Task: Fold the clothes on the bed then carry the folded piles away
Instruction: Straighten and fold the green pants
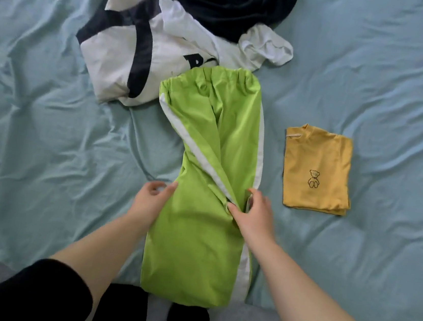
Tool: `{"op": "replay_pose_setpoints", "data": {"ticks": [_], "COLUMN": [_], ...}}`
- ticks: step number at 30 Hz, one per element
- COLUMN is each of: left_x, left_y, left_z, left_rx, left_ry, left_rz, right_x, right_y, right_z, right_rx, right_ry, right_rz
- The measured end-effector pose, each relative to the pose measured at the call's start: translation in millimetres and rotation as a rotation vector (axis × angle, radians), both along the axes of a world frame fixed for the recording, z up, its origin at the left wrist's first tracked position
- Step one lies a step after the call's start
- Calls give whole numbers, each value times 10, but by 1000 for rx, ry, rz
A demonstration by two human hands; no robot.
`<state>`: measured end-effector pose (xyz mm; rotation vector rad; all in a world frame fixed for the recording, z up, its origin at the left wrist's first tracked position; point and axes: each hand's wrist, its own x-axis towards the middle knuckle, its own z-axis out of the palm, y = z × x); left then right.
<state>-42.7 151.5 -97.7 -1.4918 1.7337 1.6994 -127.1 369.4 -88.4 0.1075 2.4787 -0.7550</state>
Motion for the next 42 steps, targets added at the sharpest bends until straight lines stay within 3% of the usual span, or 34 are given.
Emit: {"op": "replay_pose_setpoints", "data": {"ticks": [3,6,10,12,16,17,18,19,20,21,23,26,29,31,35,37,39,42], "left_x": [-620,-1141,-1463,-1519,-1695,-1765,-1841,-1912,-1967,-2004,-2000,-1870,-1747,-1689,-1673,-1711,-1765,-1886], "left_y": [-150,-291,-350,-349,-314,-286,-247,-200,-148,-98,-45,-91,-281,-394,-406,-367,-361,-414], "left_z": [125,205,293,441,797,844,868,874,853,792,619,415,214,87,-32,-62,-76,-76], "left_rx": [-43,22,40,-31,-37,-11,24,61,88,101,75,-156,-414,-405,-308,-313,-359,-329], "left_ry": [109,145,288,388,615,629,614,572,509,444,341,353,339,240,179,190,170,121], "left_rz": [-34,33,188,109,-83,-159,-252,-352,-441,-503,-546,-412,-258,-264,-349,-410,-460,-351], "right_x": [-326,-543,-741,-822,-1065,-1126,-1280,-1362,-1372,-1342,-1462,-1448,-1311,-1280,-1430,-1450,-1470,-1617], "right_y": [-441,-886,-1260,-1303,-1570,-1653,-1693,-1646,-1526,-1451,-1073,-597,-583,-642,-639,-504,-350,-198], "right_z": [52,57,131,205,454,557,532,539,546,481,223,21,11,1,4,-78,-166,-249], "right_rx": [5,-194,-456,-557,-997,-1028,-1000,-1153,-1158,-1070,-752,-540,-483,-443,-315,-245,-178,-166], "right_ry": [186,107,-146,-226,-601,-458,-311,-431,-473,-347,-475,-334,-288,-193,224,202,53,-63], "right_rz": [233,230,-193,-297,-368,-404,-579,-852,-918,-790,-831,-669,-363,-233,-317,-315,-277,-334]}}
